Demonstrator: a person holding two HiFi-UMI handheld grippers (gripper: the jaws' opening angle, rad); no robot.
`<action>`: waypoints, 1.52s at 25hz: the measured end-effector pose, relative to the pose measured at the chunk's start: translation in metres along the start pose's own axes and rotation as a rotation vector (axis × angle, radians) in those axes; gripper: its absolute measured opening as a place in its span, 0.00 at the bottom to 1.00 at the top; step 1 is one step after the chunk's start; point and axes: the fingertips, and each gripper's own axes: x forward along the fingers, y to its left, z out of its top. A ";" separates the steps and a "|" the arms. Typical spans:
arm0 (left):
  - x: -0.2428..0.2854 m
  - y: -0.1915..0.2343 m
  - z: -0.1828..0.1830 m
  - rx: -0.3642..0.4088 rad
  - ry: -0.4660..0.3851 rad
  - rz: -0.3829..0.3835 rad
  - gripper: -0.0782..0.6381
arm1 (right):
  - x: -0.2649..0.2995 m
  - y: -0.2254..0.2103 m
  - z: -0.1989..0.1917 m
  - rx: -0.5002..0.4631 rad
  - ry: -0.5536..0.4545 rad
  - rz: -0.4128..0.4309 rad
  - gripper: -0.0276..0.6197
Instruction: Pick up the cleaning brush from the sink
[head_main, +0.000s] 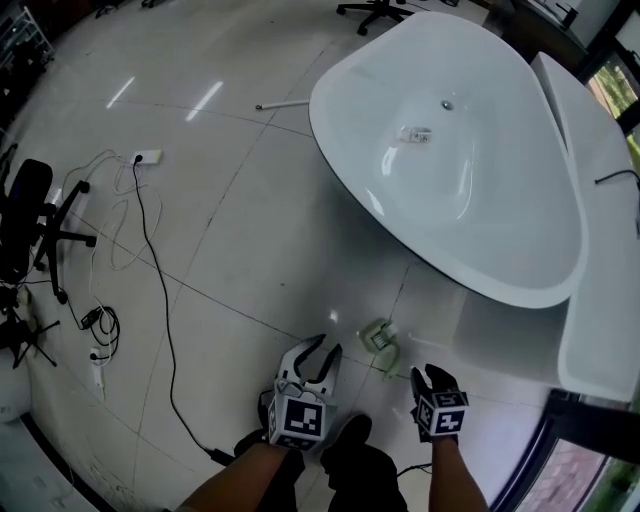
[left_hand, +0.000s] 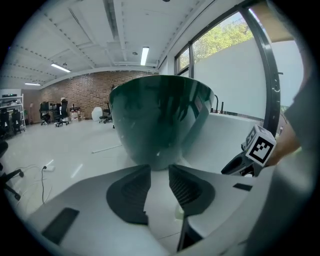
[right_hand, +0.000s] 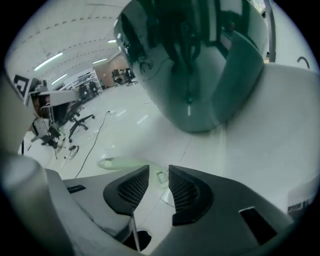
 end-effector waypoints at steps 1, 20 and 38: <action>0.010 -0.001 -0.008 0.005 -0.004 0.000 0.27 | 0.015 -0.008 -0.006 0.052 0.003 0.003 0.22; 0.046 -0.008 -0.123 -0.035 0.156 0.024 0.27 | 0.140 -0.009 -0.036 0.755 0.471 0.251 0.41; 0.040 -0.006 -0.124 -0.041 0.167 0.017 0.27 | 0.157 0.030 -0.090 0.748 0.758 0.159 0.09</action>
